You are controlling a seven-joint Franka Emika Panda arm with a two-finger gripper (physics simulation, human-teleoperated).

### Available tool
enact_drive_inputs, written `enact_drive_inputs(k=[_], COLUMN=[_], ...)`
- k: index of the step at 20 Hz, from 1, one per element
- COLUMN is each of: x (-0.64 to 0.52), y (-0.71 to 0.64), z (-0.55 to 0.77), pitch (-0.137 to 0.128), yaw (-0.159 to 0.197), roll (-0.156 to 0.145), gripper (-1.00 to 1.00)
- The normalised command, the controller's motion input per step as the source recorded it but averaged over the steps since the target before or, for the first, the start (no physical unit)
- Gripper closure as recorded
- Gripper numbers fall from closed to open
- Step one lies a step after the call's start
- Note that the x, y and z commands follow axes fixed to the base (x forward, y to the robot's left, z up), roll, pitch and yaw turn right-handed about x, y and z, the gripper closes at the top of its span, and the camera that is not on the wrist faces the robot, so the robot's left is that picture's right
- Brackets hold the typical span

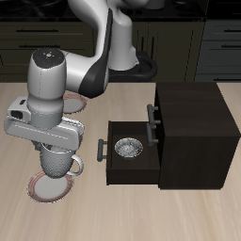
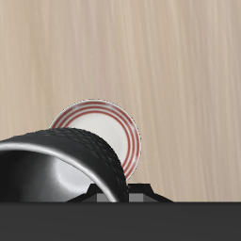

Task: Place the porcelain mug that is on the plate onto the farthest plate relative to the robot

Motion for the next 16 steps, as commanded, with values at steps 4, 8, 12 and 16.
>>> enact_drive_inputs(k=[4, 8, 12, 16], x=[0.13, 0.14, 0.03, 0.08], y=[0.06, -0.01, -0.04, -0.11], z=[-0.32, -0.42, -0.23, -0.29], pitch=[0.029, 0.038, 0.018, 0.017], yaw=[-0.008, 0.003, -0.005, 0.004], roll=[0.012, -0.031, -0.026, -0.031], gripper=[1.0, 1.0, 1.0, 1.0])
